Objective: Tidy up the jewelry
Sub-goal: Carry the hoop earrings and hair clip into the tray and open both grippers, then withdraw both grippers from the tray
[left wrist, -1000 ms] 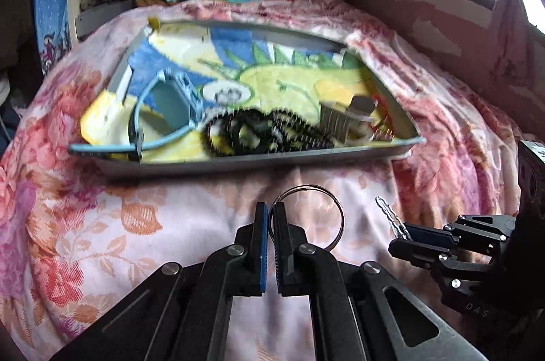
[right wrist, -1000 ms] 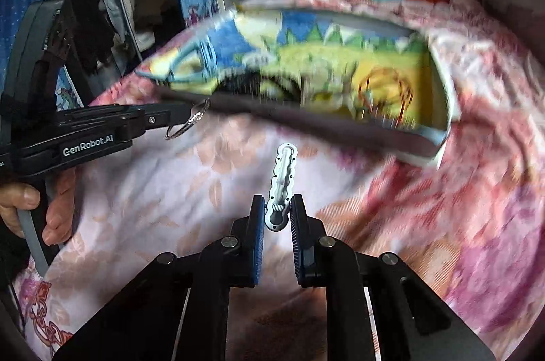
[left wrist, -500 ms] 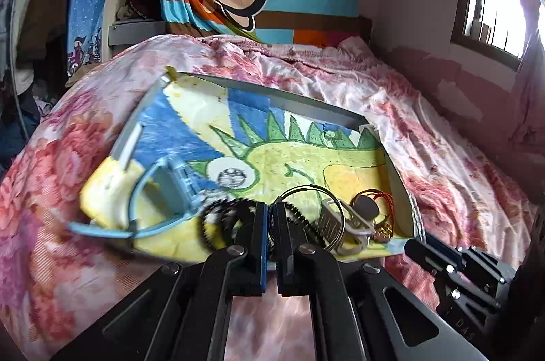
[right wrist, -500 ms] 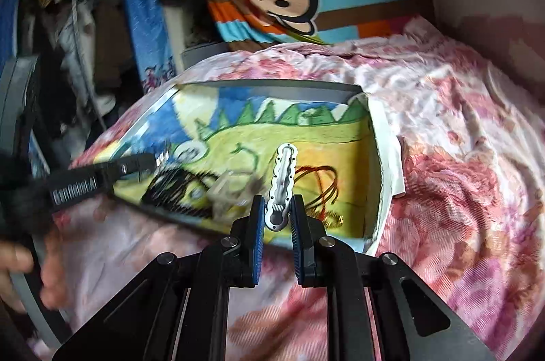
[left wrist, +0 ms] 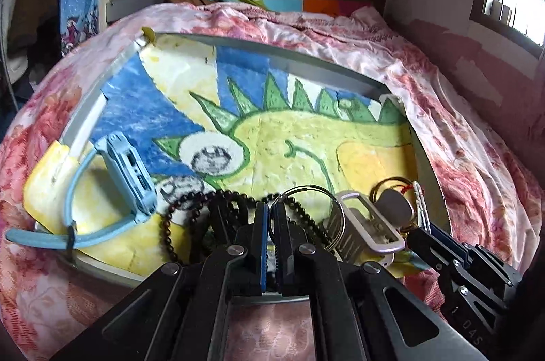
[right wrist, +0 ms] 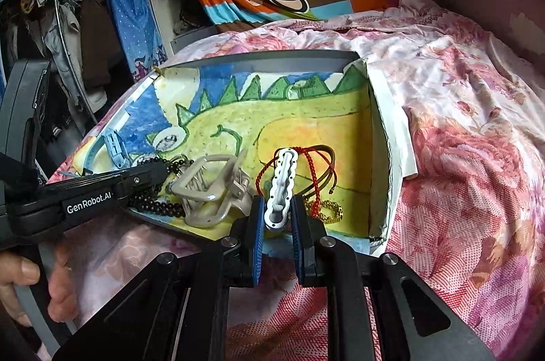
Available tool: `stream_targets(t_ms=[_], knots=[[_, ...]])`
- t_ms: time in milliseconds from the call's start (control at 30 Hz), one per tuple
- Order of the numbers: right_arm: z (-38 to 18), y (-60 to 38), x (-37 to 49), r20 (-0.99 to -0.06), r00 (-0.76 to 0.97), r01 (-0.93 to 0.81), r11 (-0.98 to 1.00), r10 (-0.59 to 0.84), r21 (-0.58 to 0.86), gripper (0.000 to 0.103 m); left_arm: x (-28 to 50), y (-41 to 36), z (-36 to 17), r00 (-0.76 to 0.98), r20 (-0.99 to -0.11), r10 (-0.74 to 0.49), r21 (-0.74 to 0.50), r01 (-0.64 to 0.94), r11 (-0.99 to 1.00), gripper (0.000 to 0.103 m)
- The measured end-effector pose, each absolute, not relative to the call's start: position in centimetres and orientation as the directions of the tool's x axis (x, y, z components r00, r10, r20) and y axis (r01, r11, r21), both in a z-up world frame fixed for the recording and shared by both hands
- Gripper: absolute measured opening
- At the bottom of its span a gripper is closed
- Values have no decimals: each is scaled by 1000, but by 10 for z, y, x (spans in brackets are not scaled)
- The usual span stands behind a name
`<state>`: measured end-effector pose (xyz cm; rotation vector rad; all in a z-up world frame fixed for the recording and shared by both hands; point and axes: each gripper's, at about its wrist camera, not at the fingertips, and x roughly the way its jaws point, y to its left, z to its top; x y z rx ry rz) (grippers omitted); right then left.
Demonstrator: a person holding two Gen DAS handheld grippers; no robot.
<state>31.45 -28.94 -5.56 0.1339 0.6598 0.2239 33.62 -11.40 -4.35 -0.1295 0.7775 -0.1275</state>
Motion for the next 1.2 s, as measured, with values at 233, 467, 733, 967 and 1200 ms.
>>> stream_targets(t_ms=[233, 467, 733, 967, 1200], knots=[[-55, -291, 311, -583, 774, -160, 967, 247, 198, 25, 338, -115, -44, 668, -726, -165, -156, 75, 985, 5], [-43, -308, 297, -527, 814, -125, 960, 244, 251, 43, 328, -109, -28, 670, -721, -176, -174, 71, 982, 8], [-14, -326, 259, -442, 875, -69, 956, 196, 285, 69, 283, -91, 10, 751, -640, -163, -175, 64, 982, 64], [22, -314, 204, -359, 921, -82, 975, 154, 208, 92, 229, -69, 46, 833, -539, -122, -178, 29, 984, 99], [56, -306, 143, -280, 947, -114, 978, 160, 174, 101, 163, -53, 73, 897, -434, -85, -136, 29, 990, 103]])
